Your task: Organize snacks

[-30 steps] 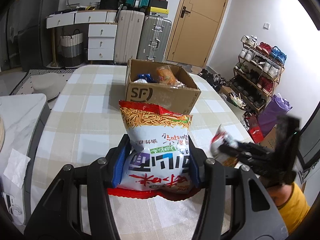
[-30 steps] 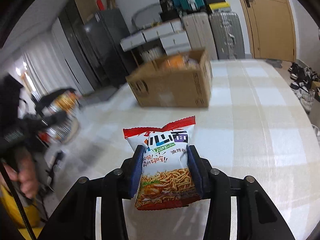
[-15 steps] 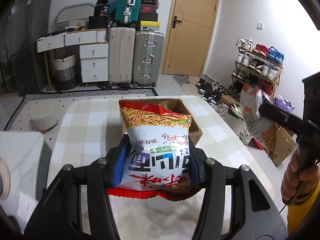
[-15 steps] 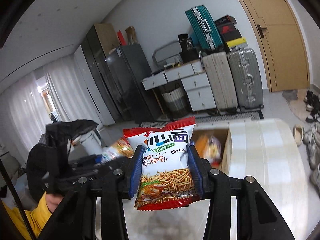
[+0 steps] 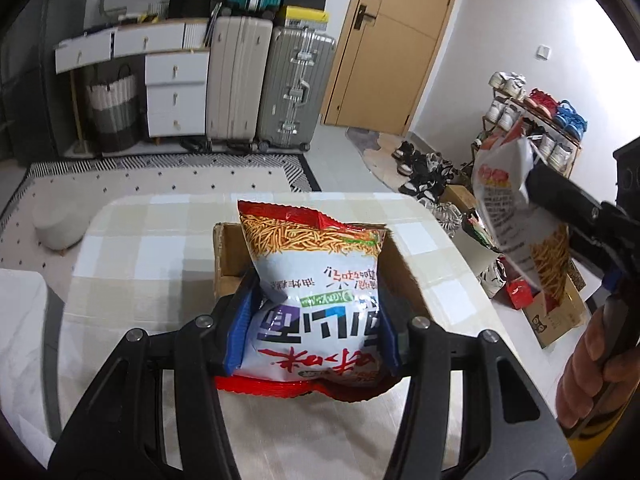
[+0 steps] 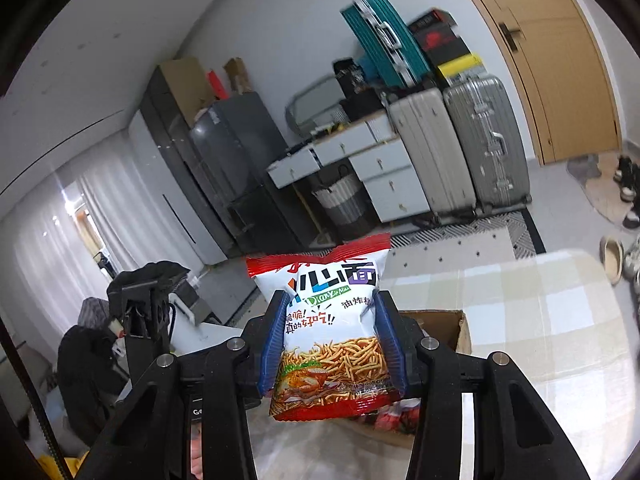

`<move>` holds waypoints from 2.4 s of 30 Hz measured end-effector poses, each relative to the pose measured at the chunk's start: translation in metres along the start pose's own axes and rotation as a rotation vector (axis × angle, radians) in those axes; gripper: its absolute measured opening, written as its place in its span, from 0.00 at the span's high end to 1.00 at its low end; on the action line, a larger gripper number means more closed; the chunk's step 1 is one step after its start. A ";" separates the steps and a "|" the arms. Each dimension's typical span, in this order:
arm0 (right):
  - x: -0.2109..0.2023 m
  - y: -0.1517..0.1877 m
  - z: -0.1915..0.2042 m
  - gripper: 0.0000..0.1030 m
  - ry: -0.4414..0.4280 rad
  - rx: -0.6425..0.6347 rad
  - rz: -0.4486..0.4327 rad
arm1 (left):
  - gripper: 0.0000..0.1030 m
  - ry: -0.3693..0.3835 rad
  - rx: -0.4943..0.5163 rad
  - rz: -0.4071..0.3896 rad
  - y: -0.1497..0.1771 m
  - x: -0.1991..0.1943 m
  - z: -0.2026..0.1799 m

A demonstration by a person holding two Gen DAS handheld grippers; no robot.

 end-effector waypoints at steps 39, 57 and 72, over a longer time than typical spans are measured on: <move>0.101 0.057 -0.074 0.56 0.030 0.163 0.159 | 0.35 -0.014 -0.020 0.030 0.008 0.061 0.037; 0.071 0.034 -0.053 0.51 0.036 0.074 0.066 | 0.25 -0.054 0.003 -0.017 0.020 0.016 0.018; -0.030 0.022 0.037 0.45 0.021 -0.132 -0.107 | 0.23 -0.108 0.030 -0.159 0.025 -0.105 -0.023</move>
Point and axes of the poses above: each gripper's, at about its wrist camera, not at the fingertips, and x roughly the way its jaws point, z to its left, y to its underside, the point moved 6 cm from there along x, roughly the way its jaws point, and after that the axes turned 5 degrees about z, right-handed, at the moved point
